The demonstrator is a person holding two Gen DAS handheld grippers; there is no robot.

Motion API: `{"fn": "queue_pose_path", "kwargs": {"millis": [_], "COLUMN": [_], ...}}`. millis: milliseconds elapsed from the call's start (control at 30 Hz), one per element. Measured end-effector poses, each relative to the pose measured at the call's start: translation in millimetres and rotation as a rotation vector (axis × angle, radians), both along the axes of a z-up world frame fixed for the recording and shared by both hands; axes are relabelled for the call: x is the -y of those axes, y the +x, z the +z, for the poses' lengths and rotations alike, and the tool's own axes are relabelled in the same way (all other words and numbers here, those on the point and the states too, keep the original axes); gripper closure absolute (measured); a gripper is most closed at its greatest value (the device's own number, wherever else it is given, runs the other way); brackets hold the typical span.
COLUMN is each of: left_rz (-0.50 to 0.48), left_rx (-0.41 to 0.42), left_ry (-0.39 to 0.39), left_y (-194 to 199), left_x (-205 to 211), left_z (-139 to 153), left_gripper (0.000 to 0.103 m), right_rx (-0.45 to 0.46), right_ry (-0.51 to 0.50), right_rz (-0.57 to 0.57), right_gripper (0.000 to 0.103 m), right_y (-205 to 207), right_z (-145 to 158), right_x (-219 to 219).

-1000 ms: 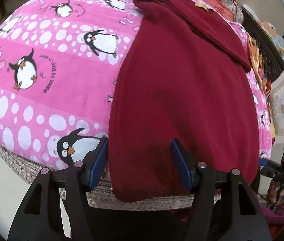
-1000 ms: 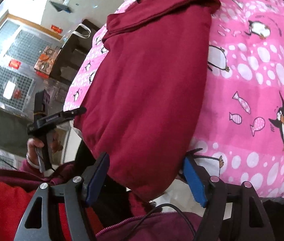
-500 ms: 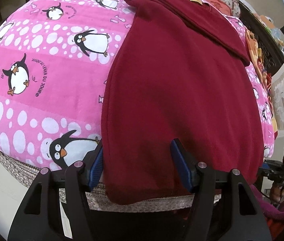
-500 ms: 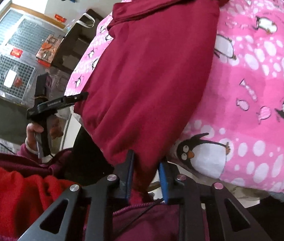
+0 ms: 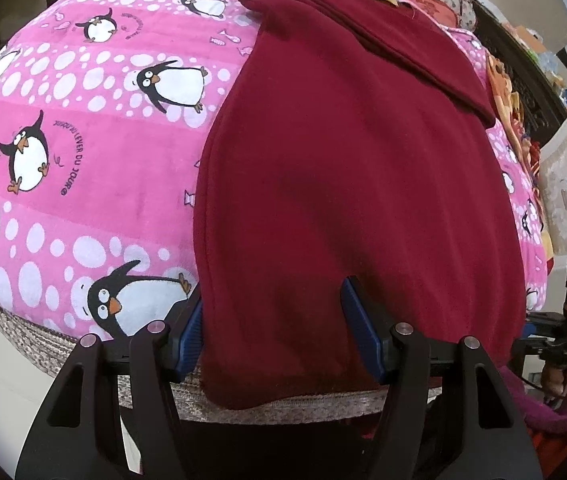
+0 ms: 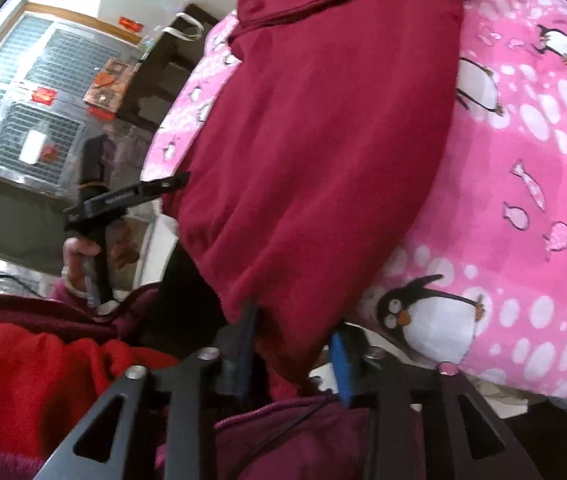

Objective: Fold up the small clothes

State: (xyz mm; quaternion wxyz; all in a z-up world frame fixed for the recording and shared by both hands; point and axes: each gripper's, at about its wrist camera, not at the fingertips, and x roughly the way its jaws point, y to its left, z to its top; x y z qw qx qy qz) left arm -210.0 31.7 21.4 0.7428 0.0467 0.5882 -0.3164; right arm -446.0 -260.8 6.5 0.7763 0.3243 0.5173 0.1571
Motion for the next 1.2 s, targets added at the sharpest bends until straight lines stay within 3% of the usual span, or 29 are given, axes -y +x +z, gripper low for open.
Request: {"fn": "queue_pose_path", "kwargs": {"millis": [200, 333, 467, 633, 733, 767, 900, 1000, 1200], "left_rz": [0.042, 0.031, 0.034, 0.021, 0.001, 0.000, 0.033, 0.048, 0.038], "left_rx": [-0.007, -0.004, -0.009, 0.009, 0.023, 0.031, 0.001, -0.047, 0.011], "left_ry": [-0.066, -0.075, -0.087, -0.065, -0.033, -0.024, -0.033, -0.089, -0.194], "left_y": [0.2, -0.3, -0.6, -4.0, -4.9, -5.2, 3.4, 17.4, 40.3], "left_x": [-9.6, -13.1, -13.6, -8.7, -3.3, -3.2, -12.0, -18.7, -4.9], "left_z": [-2.8, -3.2, -2.8, -1.7, -0.8, -0.2, 2.9, 11.8, 50.0], "left_gripper": [0.036, 0.036, 0.031, 0.030, 0.031, 0.037, 0.085, 0.092, 0.096], "right_rx": [-0.019, 0.024, -0.046, -0.035, -0.017, -0.010, 0.052, 0.114, 0.255], "right_ry": [0.010, 0.035, 0.016, 0.066, 0.014, 0.010, 0.012, 0.021, 0.001], "right_rz": [0.013, 0.033, 0.034, -0.004, 0.010, 0.009, 0.006, 0.005, -0.043], "right_gripper": [0.068, 0.068, 0.068, 0.068, 0.079, 0.083, 0.088, 0.089, 0.089], "right_y": [7.0, 17.4, 32.2, 32.3, 31.8, 32.0, 35.4, 40.0, 54.4], "right_z": [11.0, 26.6, 10.1, 5.5, 10.5, 11.4, 21.5, 35.2, 71.1], "right_x": [-4.8, -12.5, -17.8, -13.0, -15.2, -14.9, -14.0, -13.3, 1.2]}}
